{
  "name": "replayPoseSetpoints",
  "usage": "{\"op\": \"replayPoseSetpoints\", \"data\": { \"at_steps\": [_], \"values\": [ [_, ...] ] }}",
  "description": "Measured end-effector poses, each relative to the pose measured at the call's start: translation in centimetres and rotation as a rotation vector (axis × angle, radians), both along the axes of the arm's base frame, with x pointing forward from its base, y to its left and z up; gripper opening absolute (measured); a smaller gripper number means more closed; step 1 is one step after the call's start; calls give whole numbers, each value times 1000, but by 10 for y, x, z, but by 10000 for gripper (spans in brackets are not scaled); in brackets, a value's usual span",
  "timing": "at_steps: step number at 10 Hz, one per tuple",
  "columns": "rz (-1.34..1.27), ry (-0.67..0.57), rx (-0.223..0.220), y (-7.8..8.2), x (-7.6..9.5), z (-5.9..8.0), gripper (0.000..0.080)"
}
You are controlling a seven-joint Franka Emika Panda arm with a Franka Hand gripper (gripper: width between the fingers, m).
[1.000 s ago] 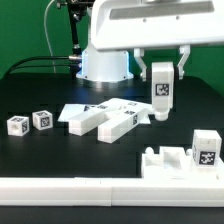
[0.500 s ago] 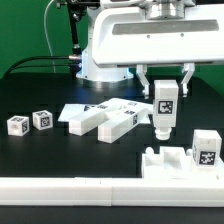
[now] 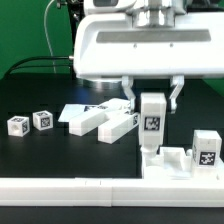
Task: Assemble chair
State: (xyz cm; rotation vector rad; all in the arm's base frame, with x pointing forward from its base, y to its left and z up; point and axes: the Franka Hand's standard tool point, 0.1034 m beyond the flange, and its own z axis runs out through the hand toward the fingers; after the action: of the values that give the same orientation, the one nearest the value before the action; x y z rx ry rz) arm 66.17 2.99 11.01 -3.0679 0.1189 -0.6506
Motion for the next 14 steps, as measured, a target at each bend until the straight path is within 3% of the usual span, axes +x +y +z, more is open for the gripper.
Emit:
{"op": "replayPoseSetpoints", "data": {
  "at_steps": [14],
  "values": [
    [26, 29, -10, 17, -22, -31, 285]
  ]
}}
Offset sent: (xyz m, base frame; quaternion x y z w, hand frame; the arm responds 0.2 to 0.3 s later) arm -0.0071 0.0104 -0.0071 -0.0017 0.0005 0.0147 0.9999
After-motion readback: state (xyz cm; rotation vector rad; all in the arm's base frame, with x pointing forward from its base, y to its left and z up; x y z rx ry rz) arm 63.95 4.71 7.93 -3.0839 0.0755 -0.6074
